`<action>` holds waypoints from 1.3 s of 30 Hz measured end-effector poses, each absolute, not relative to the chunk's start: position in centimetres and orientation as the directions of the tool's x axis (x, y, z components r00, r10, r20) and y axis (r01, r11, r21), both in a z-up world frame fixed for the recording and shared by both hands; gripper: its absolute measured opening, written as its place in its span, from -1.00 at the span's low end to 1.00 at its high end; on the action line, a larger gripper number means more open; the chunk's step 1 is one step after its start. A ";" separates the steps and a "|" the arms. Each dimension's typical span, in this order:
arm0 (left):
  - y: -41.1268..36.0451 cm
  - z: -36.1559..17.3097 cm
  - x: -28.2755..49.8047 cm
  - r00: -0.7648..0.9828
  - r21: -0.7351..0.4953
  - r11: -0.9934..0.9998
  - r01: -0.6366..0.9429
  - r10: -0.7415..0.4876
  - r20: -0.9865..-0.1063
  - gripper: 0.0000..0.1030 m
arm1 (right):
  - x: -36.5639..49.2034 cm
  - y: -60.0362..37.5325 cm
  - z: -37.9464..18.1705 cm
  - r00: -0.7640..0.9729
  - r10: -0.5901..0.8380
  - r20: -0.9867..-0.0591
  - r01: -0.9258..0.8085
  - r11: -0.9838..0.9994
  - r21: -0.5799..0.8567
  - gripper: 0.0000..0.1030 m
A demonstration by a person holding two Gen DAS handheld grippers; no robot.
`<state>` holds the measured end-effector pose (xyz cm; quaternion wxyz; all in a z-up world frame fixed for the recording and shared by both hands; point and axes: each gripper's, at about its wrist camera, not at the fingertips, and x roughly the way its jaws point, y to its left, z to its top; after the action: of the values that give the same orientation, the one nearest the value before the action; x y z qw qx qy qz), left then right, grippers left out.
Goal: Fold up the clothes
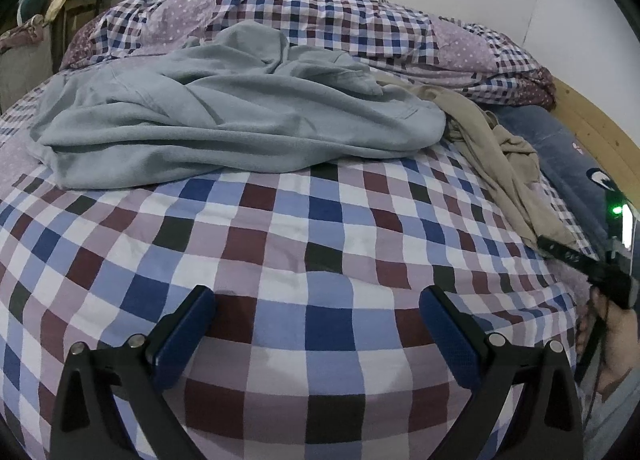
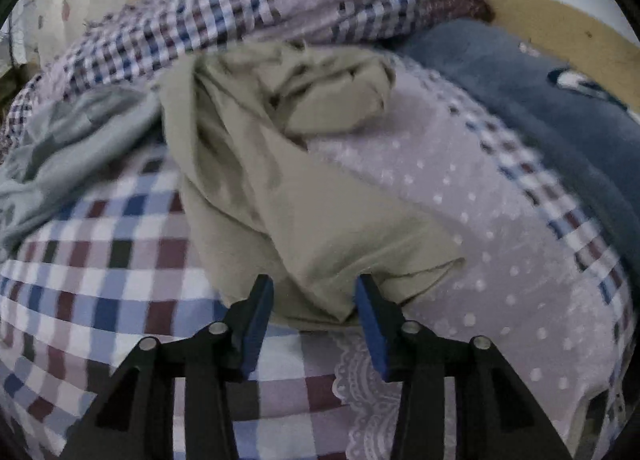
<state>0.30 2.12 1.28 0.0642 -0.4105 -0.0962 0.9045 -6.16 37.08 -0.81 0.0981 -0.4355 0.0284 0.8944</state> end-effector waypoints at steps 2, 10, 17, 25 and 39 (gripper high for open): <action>2.1 1.3 0.3 -0.654 -0.230 -0.973 -0.038 0.198 -0.731 1.00 | -6.0 38.1 -1.2 -0.606 0.156 -0.780 -0.248 -0.969 0.000 -0.75; 1.2 1.8 0.3 -0.655 -0.344 -0.939 -0.033 0.280 -0.702 1.00 | -1.9 39.2 4.9 -0.780 -0.041 -0.624 -0.182 -0.940 0.289 -0.88; 0.8 4.1 1.5 -0.667 -0.528 -0.837 -0.144 0.476 -0.572 1.00 | 4.4 35.0 13.0 -0.873 -0.223 -0.434 0.037 -0.917 0.397 -0.93; 1.2 6.6 2.4 -0.632 -0.645 -0.705 -0.296 0.651 -0.421 1.00 | 10.5 29.0 15.7 -0.861 -0.348 -0.371 0.192 -0.898 0.396 -0.94; 1.4 5.5 1.9 -0.603 -0.650 -0.714 -0.261 0.646 -0.468 1.00 | 16.5 40.3 11.1 -0.889 0.188 -0.418 -0.392 -0.784 0.481 -0.93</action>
<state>1.88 1.41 5.48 0.2657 -0.3576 -0.2691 0.8539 16.50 40.32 11.06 0.1561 -0.1766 0.2889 0.9279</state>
